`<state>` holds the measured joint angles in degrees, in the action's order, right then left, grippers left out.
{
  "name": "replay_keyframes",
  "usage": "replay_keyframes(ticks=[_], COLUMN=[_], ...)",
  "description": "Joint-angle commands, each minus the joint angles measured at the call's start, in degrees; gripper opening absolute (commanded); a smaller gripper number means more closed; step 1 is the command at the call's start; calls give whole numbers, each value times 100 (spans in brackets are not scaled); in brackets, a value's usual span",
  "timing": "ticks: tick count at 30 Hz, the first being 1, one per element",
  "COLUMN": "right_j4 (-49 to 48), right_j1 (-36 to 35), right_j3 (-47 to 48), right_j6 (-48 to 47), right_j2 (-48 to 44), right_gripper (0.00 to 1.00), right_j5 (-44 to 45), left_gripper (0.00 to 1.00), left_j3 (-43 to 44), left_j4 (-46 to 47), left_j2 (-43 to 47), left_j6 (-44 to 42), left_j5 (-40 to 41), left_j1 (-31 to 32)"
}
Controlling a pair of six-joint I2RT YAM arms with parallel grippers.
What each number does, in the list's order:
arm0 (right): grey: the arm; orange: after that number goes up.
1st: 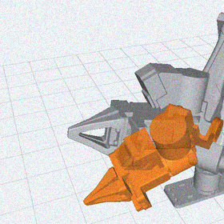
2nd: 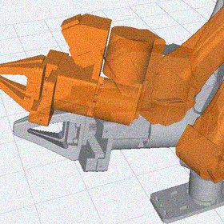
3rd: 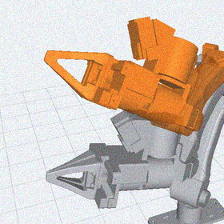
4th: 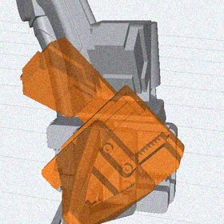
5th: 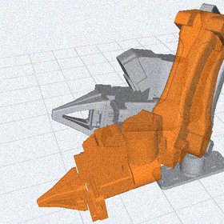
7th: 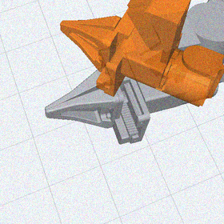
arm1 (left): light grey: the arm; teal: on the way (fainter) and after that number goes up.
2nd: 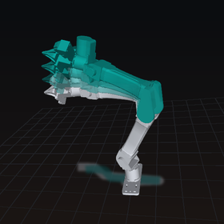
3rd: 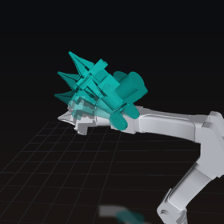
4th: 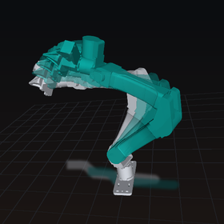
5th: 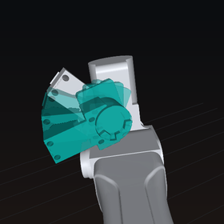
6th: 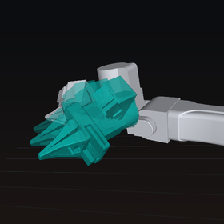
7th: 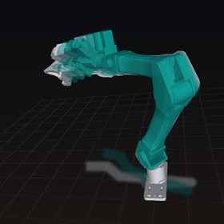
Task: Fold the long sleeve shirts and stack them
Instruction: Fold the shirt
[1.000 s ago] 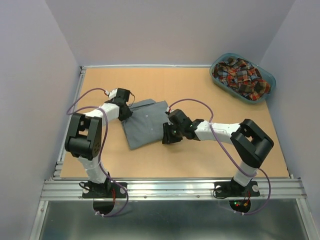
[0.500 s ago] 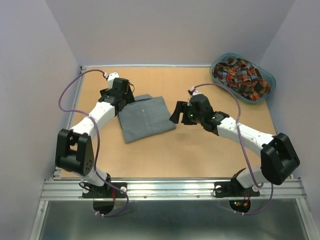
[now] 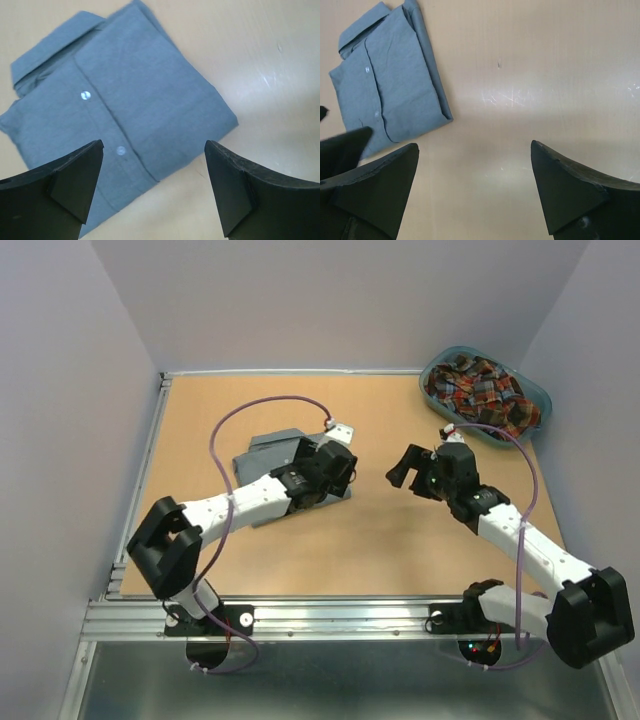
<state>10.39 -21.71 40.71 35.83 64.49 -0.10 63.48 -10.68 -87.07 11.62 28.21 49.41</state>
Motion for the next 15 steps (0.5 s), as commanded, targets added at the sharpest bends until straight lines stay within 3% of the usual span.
replay_keyframes(ticks=[1, 6, 15], right_j4=[-73, -37, -29], right_j1=[62, 80, 97], right_j3=[-317, -528, -828], right_j6=[169, 248, 363], right_j2=[-471, -902, -1246], right_gripper=[98, 98, 98], right_j5=[405, 545, 687], left_gripper=[94, 90, 77], left_j3=[287, 419, 577], left_j4=[215, 347, 531], left_j2=[-573, -1311, -2059], left_j6=[-774, -1389, -1733], left_j5=[264, 168, 432], left_j1=[499, 825, 842])
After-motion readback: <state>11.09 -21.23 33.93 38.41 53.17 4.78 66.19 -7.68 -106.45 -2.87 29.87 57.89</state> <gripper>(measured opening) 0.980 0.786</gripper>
